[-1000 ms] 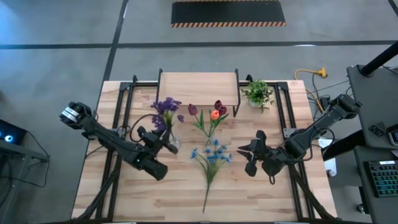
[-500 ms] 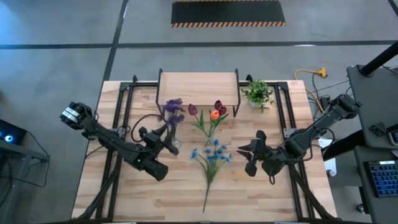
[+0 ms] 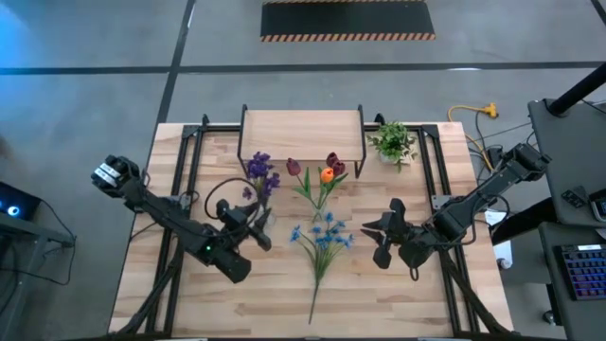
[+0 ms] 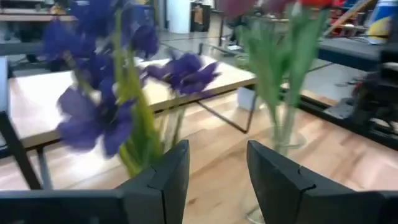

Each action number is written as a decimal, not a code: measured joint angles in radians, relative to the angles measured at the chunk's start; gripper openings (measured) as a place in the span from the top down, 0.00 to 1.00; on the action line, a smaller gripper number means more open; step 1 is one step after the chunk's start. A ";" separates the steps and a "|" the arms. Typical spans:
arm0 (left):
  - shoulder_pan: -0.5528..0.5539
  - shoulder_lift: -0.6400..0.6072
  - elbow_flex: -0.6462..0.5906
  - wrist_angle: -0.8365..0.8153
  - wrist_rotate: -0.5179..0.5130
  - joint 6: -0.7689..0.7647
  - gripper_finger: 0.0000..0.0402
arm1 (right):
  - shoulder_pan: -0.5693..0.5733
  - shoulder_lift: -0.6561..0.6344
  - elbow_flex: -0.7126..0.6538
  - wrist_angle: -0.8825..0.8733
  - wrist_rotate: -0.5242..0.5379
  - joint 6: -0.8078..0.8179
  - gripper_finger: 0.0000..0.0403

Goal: Pick and place flowers into a vace then onto a shelf
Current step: Put the blue orchid into the left transparent vase

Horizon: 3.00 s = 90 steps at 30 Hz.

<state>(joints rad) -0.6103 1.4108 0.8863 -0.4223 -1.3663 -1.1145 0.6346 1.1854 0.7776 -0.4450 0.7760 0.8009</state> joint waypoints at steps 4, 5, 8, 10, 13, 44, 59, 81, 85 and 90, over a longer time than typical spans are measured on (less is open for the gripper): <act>-0.051 -0.001 0.035 0.000 0.017 0.091 0.64 | 0.000 0.000 0.000 0.000 -0.006 0.000 0.85; -0.062 -0.001 0.046 0.000 0.023 0.110 0.64 | 0.000 0.000 0.000 0.000 -0.013 0.000 0.85; -0.093 -0.001 0.076 -0.001 0.034 0.156 0.64 | 0.000 0.000 0.000 -0.003 -0.021 0.003 0.84; -0.114 -0.001 0.093 0.000 0.067 0.183 0.64 | 0.000 0.000 0.000 -0.011 -0.022 0.008 0.84; -0.142 -0.002 0.106 0.004 0.200 0.206 0.64 | 0.000 0.000 0.000 -0.026 -0.053 0.009 0.84; -0.010 0.523 0.440 0.301 0.790 -0.021 0.64 | 0.044 0.000 -0.091 -0.102 -0.269 0.020 0.84; 0.074 0.726 0.779 -0.166 0.916 -0.208 0.64 | 0.152 0.000 -0.145 -0.100 -0.272 0.142 0.81; 0.118 0.746 0.769 -0.179 1.022 -0.240 0.64 | 0.171 0.000 -0.146 -0.100 -0.250 0.123 0.82; 0.119 0.774 0.770 -0.123 1.046 -0.240 0.64 | 0.171 0.000 -0.146 -0.100 -0.250 0.112 0.81; 0.119 0.790 0.771 -0.118 1.060 -0.241 0.64 | 0.171 0.000 -0.146 -0.101 -0.250 0.109 0.82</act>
<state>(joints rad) -0.4908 2.2005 1.6577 -0.5407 -0.3059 -1.3560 0.8055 1.1854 0.6315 -0.5456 0.5256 0.9095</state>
